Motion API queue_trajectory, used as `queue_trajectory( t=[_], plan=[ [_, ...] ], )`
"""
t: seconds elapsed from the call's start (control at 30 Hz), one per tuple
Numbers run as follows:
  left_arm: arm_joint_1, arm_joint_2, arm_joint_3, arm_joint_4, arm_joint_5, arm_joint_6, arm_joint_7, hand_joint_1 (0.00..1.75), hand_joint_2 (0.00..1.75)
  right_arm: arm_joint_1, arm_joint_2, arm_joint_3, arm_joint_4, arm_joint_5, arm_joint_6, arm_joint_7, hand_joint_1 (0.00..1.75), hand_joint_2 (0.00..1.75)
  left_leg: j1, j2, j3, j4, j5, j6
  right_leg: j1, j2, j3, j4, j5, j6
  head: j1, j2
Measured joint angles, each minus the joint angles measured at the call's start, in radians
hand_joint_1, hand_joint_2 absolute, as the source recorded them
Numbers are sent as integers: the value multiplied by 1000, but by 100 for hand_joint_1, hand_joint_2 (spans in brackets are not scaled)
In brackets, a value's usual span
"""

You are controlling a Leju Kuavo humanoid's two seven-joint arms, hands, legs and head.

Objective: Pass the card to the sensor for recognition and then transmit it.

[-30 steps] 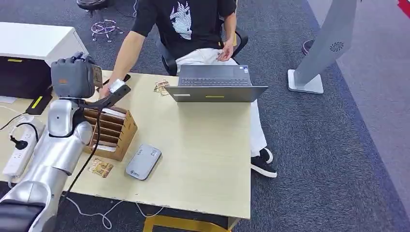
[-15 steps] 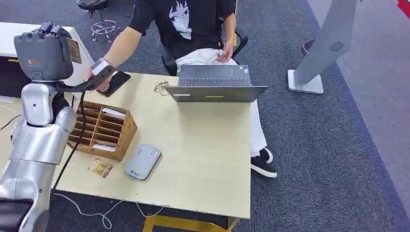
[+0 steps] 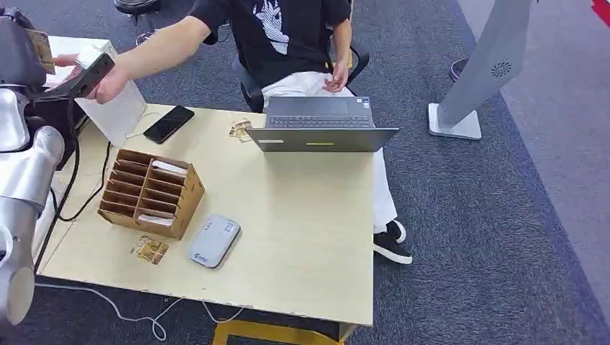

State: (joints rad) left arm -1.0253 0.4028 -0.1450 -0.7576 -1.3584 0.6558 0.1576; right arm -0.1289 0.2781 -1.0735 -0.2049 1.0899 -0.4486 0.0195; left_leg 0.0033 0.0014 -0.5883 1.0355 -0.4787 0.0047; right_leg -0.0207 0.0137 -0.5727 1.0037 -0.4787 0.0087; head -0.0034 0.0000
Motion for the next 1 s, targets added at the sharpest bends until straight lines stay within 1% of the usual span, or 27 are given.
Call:
queue_trajectory(
  t=[0.17, 0.43, 0.7, 0.73, 0.77, 0.8, 0.83, 0.87, 0.9, 1.0],
  plan=[
    [-10, 0, 0, 27, 1, 5, 2, 175, 175, 0, 0, 0, 0, 0, -2, 0, 0, 175, 0, 0, 0, 0, 0, 0, 0, 0, 0, 0, 0, 0, 0, 0],
    [-9, 0, 19, 61, 36, 18, 8, 175, 175, 1, 0, 7, 0, 2, -6, -2, 0, 175, 0, 0, 0, 0, 0, 0, 0, 0, 0, 0, 0, 0, 0, 0],
    [-6, 7, 40, 83, 52, 29, -2, 175, 175, 1, 0, 8, 0, 1, -13, -12, 0, 175, 0, 0, 0, 0, 0, 0, 0, 0, 0, 0, 0, 0, 0, 0],
    [-6, 7, 41, 85, 56, 29, -2, 52, 175, 1, 0, 8, 0, 1, -13, -12, 0, 175, 0, 0, 0, 0, 0, 0, 0, 0, 0, 0, 0, 0, 0, 0],
    [-6, 7, 42, 86, 61, 29, -3, 0, 175, 1, 0, 8, 0, 1, -13, -12, 0, 175, 0, 0, 0, 0, 0, 0, 0, 0, 0, 0, 0, 0, 0, 0],
    [-5, 7, 44, 87, 68, 29, -7, 0, 175, 1, 0, 9, 0, 0, -14, -12, 0, 175, 0, 0, 0, 0, 0, 0, 0, 0, 0, 0, 0, 0, 0, 0],
    [-3, 7, 48, 88, 75, 29, -11, 0, 0, 1, 0, 9, 0, 0, -13, -12, 0, 175, 0, 0, 0, 0, 0, 0, 0, 0, 0, 0, 0, 0, 0, 0],
    [-2, 7, 51, 88, 79, 28, -13, 0, 0, 1, 0, 9, 0, -1, -13, -12, 0, 175, 0, 0, 0, 0, 0, 0, 0, 0, 0, 0, 0, 0, 0, 0],
    [-1, 7, 55, 89, 79, 25, -15, 0, 175, 1, 0, 9, 1, -1, -13, -12, 0, 175, 0, 0, 0, 0, 0, 0, 0, 0, 0, 0, 0, 0, 0, 0],
    [-1, 6, 57, 90, 77, 23, -16, 0, 175, 0, 1, 9, 1, -1, -13, -11, 0, 175, 0, 0, 0, 0, 0, 0, 0, 0, 0, 0, 0, 0, 0, 0]
  ],
)
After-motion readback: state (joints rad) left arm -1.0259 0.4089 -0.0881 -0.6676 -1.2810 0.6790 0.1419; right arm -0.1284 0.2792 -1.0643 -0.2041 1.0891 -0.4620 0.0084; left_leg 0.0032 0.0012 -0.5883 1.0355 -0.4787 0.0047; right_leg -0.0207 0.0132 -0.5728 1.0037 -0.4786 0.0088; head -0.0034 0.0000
